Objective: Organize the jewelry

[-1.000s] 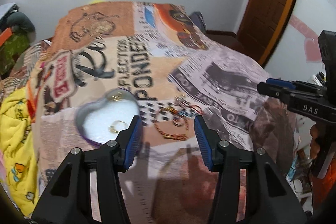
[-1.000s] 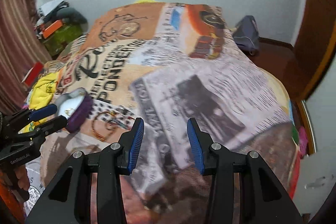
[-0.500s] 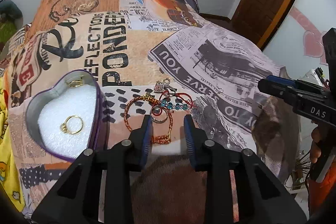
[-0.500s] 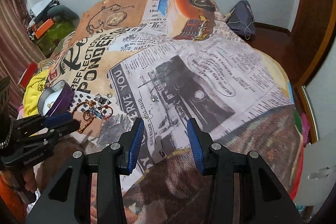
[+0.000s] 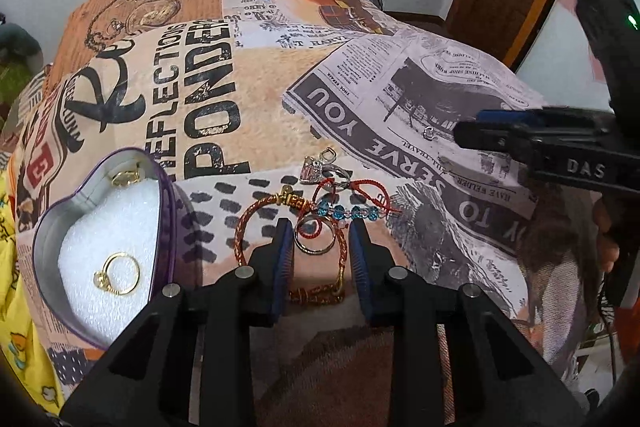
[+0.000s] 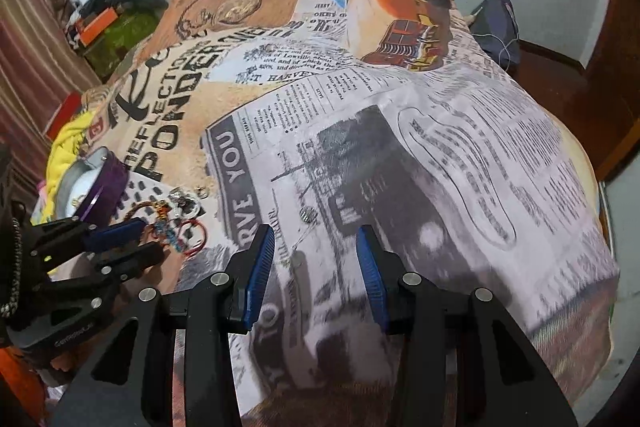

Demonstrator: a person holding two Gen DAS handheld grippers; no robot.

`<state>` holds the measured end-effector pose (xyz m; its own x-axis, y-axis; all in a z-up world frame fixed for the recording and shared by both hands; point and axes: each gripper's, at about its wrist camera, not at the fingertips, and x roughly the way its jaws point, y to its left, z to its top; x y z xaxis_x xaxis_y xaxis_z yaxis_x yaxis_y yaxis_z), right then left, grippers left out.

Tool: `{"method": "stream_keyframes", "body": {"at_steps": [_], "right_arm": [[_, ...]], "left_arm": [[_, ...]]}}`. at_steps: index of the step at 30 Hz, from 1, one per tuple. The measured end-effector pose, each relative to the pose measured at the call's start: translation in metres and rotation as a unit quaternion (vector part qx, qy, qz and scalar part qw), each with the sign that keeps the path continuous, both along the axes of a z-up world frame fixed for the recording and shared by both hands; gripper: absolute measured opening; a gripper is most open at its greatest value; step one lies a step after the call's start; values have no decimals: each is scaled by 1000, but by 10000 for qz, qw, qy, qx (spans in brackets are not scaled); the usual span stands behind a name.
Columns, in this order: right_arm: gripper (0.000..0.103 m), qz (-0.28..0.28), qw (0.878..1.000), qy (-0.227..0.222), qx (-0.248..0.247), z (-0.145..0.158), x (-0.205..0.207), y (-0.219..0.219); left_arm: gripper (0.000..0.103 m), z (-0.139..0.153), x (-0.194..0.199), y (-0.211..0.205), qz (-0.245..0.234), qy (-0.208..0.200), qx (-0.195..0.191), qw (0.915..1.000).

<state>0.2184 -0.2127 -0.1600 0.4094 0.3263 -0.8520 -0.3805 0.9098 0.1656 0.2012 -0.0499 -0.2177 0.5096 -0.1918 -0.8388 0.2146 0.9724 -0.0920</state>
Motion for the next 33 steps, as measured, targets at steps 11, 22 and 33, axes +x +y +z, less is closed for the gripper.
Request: {"method": "stream_keyframes", "body": {"at_steps": [11, 22, 33], "right_arm": [[21, 329, 9986, 55, -404, -19, 11, 18], [9, 364, 9983, -19, -454, -21, 9, 23], [9, 294, 9988, -359, -143, 16, -18, 21]], "left_arm": [[23, 1, -1, 7, 130, -102, -147, 9998], [0, 23, -13, 15, 185, -309, -356, 9987], [7, 31, -16, 18, 134, -260, -203, 9994]]}}
